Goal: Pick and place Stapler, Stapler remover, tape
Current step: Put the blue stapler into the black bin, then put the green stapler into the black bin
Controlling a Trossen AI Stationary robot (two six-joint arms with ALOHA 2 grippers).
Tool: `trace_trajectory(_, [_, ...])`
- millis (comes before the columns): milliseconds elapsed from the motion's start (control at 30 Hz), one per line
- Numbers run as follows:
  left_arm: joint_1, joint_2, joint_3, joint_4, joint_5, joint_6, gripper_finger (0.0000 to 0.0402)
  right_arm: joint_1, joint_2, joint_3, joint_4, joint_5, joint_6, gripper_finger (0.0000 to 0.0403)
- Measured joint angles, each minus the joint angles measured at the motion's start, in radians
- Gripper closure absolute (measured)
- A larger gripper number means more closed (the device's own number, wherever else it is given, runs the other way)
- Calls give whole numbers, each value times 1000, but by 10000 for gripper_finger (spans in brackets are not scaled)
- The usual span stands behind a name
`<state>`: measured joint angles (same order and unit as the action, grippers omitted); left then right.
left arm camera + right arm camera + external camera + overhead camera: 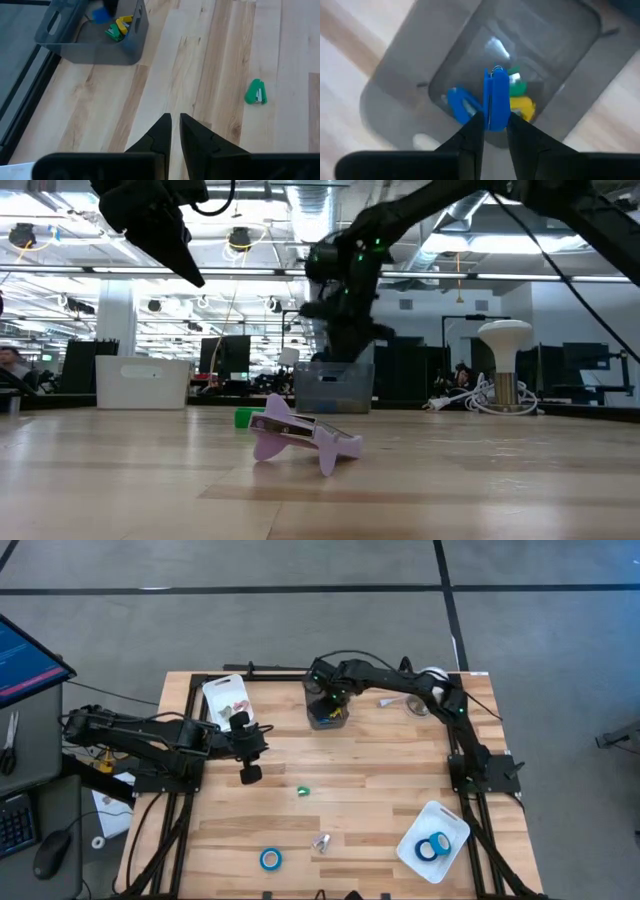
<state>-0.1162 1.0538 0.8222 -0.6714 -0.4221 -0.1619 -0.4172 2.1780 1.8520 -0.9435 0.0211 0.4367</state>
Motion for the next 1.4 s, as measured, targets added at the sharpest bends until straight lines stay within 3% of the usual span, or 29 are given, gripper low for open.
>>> trace_trajectory(267, [0, 0, 0, 0, 0, 0, 371, 7, 86, 4, 27, -25, -10, 338])
trace_trajectory(933, [0, 0, 0, -1, 0, 0, 371, 23, 71, 14, 48, -21, -28, 330])
trace_trajectory(1067, [0, 0, 0, -1, 0, 0, 371, 27, 71, 86, -10, -22, -28, 294])
trace_trajectory(1400, [0, 0, 0, -1, 0, 0, 371, 19, 71, 137, -29, -13, -52, 148])
